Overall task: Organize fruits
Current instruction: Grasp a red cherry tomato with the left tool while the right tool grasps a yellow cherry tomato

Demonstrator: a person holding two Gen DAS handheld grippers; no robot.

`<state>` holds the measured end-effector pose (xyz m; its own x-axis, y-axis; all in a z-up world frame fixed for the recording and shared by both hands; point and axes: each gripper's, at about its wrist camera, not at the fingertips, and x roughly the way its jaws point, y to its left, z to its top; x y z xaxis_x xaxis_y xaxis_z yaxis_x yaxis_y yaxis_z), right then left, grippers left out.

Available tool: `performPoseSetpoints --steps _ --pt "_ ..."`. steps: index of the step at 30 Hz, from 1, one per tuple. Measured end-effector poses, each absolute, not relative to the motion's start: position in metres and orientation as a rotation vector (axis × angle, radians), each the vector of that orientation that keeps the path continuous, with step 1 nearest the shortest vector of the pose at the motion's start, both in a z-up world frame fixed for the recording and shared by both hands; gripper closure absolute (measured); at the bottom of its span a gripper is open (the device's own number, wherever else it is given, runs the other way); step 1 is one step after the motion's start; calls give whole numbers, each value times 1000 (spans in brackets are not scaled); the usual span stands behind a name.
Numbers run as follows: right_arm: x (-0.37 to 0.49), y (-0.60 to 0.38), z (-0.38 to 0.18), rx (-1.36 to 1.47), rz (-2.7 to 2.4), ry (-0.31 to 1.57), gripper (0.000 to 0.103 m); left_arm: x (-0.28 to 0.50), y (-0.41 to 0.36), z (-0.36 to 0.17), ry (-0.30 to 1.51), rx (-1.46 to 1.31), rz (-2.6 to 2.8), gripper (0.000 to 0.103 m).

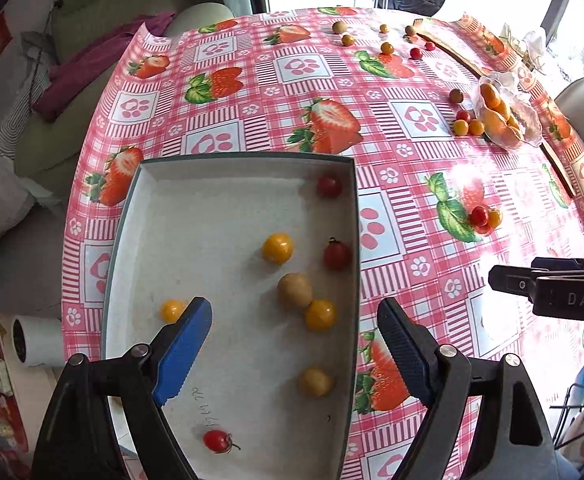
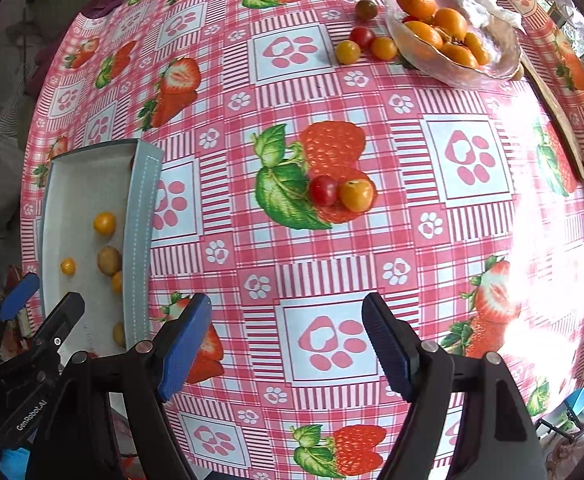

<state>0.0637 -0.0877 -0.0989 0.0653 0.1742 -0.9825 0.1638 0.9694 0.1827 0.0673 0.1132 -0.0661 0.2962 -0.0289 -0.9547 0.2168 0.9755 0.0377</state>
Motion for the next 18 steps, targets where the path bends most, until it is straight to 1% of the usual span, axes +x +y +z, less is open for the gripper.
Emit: performPoseSetpoints --steps 9,11,14,16,18 --pt "65 -128 -118 229 -94 1499 23 75 70 -71 1267 207 -229 18" --pt "69 -131 -121 205 -93 1492 32 76 61 -73 1269 221 -240 18" --pt "76 -132 -127 180 -81 1484 41 78 49 -77 1274 242 -250 18" --pt "85 -131 -131 168 -70 1478 45 80 42 -80 1279 252 -253 18" --pt "92 -130 -134 159 -59 1469 46 82 37 -83 1286 257 -254 18"
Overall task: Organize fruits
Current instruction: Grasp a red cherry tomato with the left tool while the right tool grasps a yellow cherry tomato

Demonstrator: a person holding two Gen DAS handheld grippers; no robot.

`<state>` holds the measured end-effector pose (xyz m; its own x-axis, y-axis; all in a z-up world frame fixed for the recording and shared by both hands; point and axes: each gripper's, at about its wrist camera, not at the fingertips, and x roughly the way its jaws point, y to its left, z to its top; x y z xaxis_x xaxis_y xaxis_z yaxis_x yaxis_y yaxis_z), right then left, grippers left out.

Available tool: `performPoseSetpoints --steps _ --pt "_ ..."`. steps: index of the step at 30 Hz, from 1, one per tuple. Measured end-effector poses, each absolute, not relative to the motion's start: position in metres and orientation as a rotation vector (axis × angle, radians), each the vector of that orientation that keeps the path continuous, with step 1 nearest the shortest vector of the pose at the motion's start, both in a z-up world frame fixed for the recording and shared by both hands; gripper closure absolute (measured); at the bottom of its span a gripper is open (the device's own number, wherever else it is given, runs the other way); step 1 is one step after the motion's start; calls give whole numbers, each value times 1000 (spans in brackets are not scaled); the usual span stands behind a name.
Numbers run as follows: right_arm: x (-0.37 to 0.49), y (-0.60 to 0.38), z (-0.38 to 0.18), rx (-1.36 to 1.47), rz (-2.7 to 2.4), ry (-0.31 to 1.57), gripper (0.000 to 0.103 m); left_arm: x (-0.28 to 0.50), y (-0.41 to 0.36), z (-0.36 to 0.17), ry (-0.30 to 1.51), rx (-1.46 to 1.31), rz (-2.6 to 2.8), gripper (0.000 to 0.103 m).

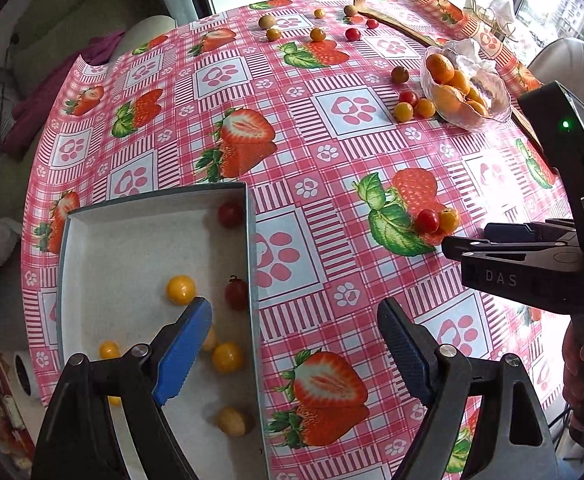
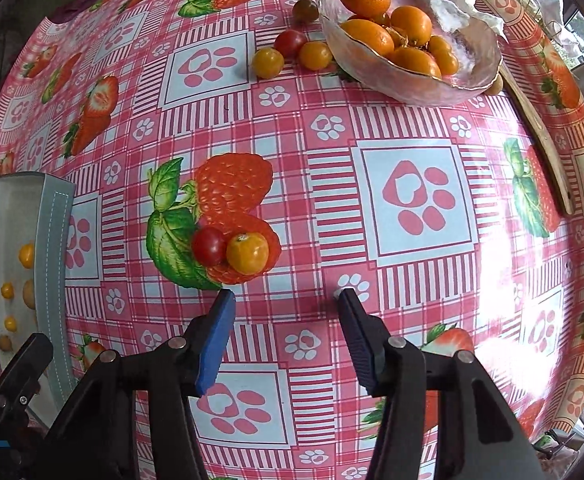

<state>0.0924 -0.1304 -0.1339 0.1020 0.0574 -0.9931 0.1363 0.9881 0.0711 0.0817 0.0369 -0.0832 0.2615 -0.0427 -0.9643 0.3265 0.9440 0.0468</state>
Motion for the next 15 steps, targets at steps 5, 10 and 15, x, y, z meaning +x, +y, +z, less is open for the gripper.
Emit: performPoseSetpoints --steps 5,10,15 --pt "109 -129 -133 124 -33 1425 56 86 23 -90 1299 268 -259 18" --pt "128 -131 -128 117 1 1401 70 91 7 -95 1308 275 -275 18" --pt "138 -148 -121 155 10 1377 73 99 -15 -100 1302 281 -303 18"
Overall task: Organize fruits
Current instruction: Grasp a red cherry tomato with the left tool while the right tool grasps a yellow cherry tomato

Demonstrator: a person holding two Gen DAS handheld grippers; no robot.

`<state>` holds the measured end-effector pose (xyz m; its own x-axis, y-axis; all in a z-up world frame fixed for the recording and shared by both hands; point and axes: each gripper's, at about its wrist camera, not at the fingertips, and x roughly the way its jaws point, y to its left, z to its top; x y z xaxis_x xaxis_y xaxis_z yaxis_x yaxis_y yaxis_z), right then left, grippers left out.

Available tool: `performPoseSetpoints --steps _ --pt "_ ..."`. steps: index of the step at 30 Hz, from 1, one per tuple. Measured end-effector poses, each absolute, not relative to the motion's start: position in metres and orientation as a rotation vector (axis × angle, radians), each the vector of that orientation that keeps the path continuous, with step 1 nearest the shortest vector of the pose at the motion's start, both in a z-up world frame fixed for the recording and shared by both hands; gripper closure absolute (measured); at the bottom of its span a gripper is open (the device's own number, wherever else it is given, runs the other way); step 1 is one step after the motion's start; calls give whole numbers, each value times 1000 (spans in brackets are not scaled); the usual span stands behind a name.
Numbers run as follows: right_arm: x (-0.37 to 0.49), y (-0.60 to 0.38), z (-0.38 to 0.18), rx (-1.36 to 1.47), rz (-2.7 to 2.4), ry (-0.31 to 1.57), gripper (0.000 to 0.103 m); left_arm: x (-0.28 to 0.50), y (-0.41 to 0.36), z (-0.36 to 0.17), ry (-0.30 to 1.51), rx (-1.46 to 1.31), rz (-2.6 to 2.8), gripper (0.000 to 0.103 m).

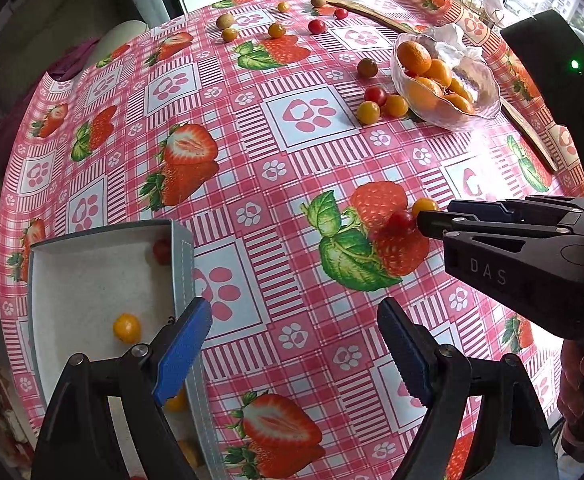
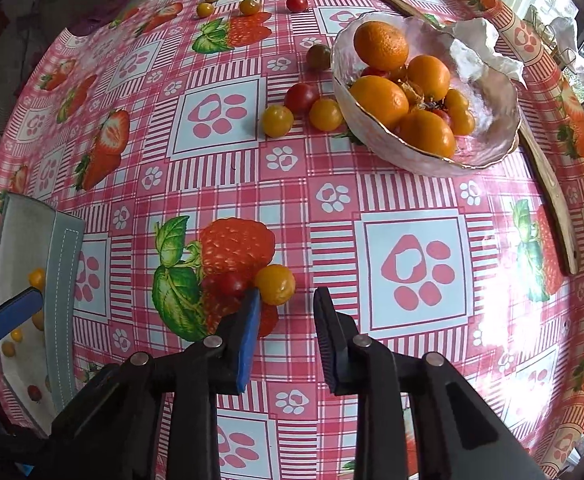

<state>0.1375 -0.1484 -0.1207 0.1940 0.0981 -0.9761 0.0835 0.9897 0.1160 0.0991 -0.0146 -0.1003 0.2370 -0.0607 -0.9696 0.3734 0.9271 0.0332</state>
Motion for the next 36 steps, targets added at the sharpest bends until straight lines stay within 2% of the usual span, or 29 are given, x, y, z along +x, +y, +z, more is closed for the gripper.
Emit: performPoseSetpoints --steps 8,15,17,18,36 --pt "129 -169 -122 243 49 1374 73 106 -39 -112 1311 299 -326 18" --pt "134 -149 -132 220 124 1394 73 108 -32 -115 1321 309 -303 18" --pt "134 -147 -133 224 136 1394 81 112 -31 -117 1324 302 -298 18" --pt "134 -149 -132 238 135 1392 81 114 -32 -118 1324 299 -296 18" --pt "114 -225 -136 412 8 1386 83 137 -90 -137 1304 332 -380 18"
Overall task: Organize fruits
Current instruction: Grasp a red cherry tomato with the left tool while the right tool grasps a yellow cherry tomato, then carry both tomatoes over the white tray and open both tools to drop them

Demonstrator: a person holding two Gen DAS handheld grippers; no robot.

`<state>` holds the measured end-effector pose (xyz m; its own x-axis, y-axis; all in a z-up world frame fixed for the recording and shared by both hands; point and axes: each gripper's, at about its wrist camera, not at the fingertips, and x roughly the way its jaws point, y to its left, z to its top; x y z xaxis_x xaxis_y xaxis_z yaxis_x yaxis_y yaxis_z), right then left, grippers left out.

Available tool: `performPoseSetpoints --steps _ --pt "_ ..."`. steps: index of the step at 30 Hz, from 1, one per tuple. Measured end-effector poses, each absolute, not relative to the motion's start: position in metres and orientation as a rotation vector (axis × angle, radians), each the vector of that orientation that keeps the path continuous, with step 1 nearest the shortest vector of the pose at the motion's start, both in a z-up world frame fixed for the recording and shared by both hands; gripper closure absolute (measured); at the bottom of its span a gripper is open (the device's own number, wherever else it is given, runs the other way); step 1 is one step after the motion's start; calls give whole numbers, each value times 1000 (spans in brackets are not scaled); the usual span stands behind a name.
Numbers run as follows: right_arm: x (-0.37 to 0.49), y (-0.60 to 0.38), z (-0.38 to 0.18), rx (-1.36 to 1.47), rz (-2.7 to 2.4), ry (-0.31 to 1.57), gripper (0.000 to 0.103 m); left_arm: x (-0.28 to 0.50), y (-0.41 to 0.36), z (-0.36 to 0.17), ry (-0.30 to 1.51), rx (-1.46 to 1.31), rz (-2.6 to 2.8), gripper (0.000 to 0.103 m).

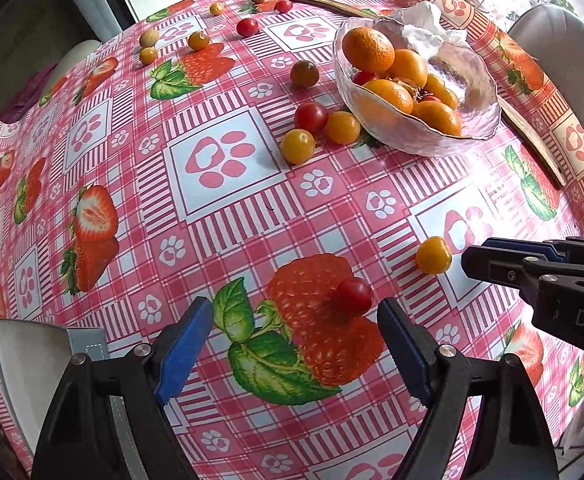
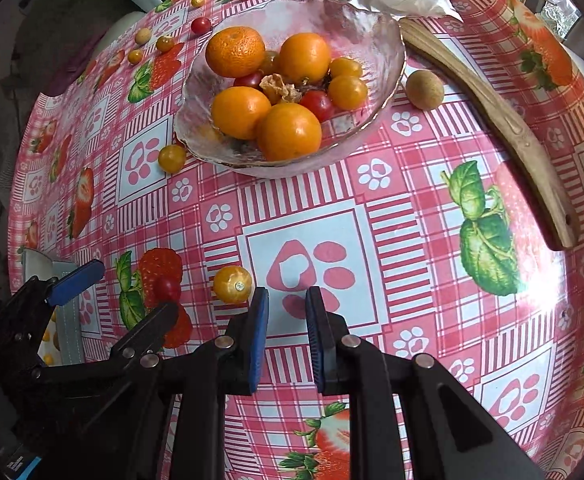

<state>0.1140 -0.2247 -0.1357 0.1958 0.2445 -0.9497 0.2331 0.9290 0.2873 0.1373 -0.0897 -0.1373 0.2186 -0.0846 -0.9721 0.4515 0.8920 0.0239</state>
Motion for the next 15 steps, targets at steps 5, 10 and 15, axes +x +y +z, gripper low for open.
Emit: performPoseSetpoints --steps 5,10,15 --pt "105 -236 -133 440 10 1390 81 138 -99 -142 1305 335 -384 37" --pt "103 -235 -130 471 33 1373 66 135 -111 -139 1287 331 -424 70" --pt "109 -225 -128 466 62 1368 63 140 -108 -137 1305 290 -392 83"
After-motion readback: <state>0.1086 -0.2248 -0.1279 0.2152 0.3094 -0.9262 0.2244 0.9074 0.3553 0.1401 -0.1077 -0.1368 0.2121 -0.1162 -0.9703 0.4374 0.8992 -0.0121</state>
